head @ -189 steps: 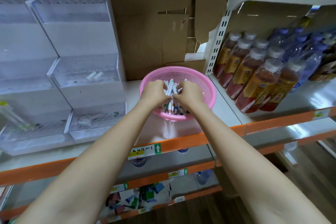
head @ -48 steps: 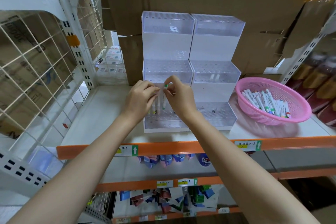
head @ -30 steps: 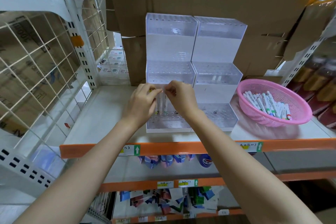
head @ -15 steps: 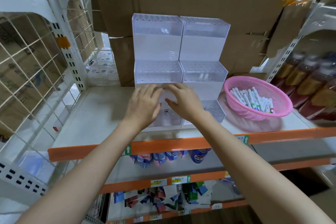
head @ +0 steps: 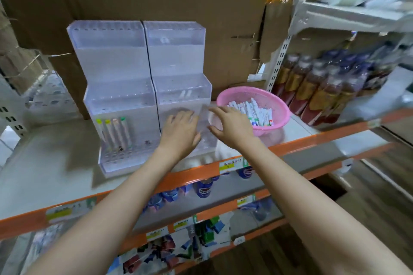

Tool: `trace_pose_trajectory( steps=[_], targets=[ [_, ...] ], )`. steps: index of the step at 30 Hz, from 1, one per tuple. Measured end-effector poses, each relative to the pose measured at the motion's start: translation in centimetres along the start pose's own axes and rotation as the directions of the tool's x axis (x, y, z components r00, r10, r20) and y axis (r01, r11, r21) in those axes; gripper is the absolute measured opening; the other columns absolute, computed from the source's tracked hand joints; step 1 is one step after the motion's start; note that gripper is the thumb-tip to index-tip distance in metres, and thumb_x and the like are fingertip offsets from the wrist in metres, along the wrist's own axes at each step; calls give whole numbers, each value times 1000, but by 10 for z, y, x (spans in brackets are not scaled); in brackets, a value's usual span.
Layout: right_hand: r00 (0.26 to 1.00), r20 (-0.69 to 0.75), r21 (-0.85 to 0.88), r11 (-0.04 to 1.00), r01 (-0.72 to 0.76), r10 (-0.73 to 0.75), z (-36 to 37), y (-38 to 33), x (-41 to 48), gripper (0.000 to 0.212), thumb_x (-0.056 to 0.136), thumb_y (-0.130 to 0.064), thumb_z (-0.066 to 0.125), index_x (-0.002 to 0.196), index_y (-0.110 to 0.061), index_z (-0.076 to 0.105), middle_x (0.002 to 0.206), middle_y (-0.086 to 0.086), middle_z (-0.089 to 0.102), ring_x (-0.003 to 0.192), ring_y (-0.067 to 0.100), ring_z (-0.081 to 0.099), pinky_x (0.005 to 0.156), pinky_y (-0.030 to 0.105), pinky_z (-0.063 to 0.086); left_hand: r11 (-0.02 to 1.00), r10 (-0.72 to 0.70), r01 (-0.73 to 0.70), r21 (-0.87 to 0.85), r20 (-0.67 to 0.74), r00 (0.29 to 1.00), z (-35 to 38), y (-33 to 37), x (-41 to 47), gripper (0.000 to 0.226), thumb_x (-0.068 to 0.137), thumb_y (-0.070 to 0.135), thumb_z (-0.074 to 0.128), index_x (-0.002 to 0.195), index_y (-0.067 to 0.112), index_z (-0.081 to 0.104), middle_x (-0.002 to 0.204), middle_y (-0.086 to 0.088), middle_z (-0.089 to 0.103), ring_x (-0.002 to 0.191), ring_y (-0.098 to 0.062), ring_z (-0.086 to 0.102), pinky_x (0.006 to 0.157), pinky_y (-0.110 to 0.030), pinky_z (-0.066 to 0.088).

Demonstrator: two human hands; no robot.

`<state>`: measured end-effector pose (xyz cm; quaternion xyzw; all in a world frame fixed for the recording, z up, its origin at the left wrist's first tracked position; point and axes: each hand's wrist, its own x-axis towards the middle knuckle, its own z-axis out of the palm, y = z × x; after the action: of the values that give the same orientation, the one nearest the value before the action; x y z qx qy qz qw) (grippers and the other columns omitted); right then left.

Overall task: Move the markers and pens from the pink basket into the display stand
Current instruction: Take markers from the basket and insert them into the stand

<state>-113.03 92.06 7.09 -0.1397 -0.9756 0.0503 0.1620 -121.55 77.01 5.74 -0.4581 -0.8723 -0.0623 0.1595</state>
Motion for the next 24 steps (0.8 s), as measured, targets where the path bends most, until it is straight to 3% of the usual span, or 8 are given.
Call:
trace_pose_trajectory(
  steps=[5,9,13,17,20,24],
  targets=[
    [998,12,-14,998,-54,54,-8,62,-2,44,90,-36,56,130,-21,54,127,3,59,115,29,54,86,38,45,995,12,-11,-95,6,1000,14,50,36,45,90,36,54,128,12,54,128,-10,55,120,-29,49,93,-39,39],
    [991,66,-30,993,-112,113,-10,109,6,41,92,-27,48,132,-22,53,132,3,56,117,29,53,89,40,46,991,37,-38,-125,-6,999,24,78,70,41,90,30,53,125,11,56,120,-12,59,110,-33,55,85,-40,44],
    [981,124,-29,989,-147,149,-7,148,18,47,93,-21,47,140,-23,46,132,7,56,116,32,53,89,40,47,977,53,-43,-208,44,998,37,92,102,57,82,42,25,106,9,66,105,-12,64,99,-34,58,77,-42,49],
    [969,187,-46,987,-155,161,-3,171,32,44,91,-11,47,135,-14,49,126,13,57,112,35,54,84,42,48,956,-57,87,-280,114,992,53,96,129,30,90,26,47,106,10,67,103,-12,66,97,-32,58,76,-40,49],
    [967,193,-19,986,-169,169,2,181,45,33,89,-9,49,120,-10,59,113,13,63,104,34,58,79,41,50,965,-118,166,-202,228,967,57,99,144,18,87,17,49,92,10,65,96,-12,68,87,-31,60,67,-37,50],
    [960,208,115,970,-214,188,13,182,60,22,93,-26,52,106,-12,65,95,11,67,91,30,61,62,32,39,974,-176,212,-81,318,932,55,105,163,15,87,15,54,97,13,65,96,-7,66,89,-29,62,60,-32,43]
  ],
)
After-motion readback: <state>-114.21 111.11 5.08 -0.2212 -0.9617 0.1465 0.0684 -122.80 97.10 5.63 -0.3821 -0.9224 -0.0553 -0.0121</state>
